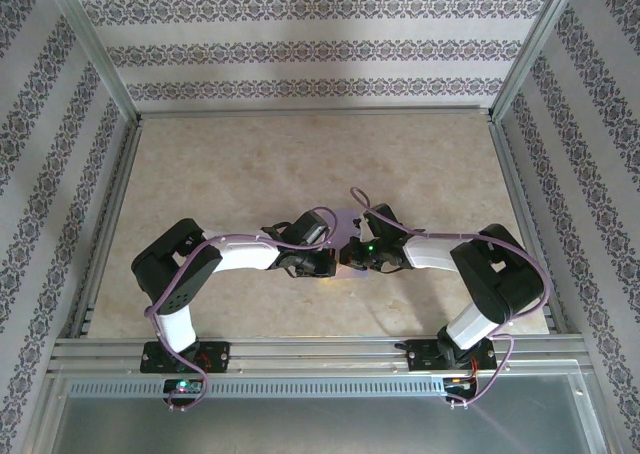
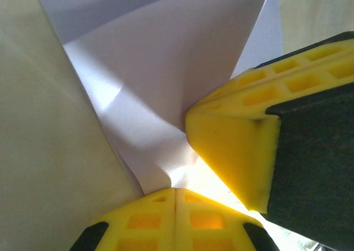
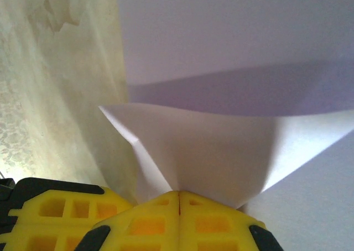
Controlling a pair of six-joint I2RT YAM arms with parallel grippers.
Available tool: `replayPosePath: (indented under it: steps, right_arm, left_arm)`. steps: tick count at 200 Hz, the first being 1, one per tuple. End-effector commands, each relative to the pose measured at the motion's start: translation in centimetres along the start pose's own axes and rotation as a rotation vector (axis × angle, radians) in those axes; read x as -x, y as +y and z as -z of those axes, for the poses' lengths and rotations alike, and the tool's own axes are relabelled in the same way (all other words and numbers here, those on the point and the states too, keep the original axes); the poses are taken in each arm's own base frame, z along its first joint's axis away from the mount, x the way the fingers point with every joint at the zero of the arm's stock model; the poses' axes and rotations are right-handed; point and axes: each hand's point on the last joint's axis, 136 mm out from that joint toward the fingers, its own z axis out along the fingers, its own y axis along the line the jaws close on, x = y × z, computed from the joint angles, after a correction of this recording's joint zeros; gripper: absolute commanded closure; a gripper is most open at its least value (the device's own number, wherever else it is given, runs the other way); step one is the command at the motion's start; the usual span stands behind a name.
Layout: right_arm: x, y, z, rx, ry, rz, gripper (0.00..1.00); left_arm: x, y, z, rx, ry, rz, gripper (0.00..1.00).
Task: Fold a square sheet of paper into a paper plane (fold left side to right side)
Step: Fold the triangle a second time at the center of the table.
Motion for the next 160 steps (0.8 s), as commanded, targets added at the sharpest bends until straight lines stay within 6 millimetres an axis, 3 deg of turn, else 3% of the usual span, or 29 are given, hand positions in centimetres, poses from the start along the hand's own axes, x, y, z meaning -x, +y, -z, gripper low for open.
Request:
replayPosePath:
  steps: [1, 86, 160]
  right_arm:
    - [0.9, -0.9, 0.0, -0.022, -0.018, 0.002, 1.0]
    - [3.9, -2.6, 0.6, -0.043, -0.053, -0.022, 1.0]
    - [7.3, -4.7, 2.3, -0.053, -0.109, -0.061, 1.0]
  left_arm:
    - [-2.7, 3.8, -0.7, 0.159, 0.087, 0.026, 1.0]
    - [-3.6, 4.8, -0.6, 0.191, 0.105, 0.045, 1.0]
    - [-3.7, 4.9, -0.5, 0.194, 0.105, 0.044, 1.0]
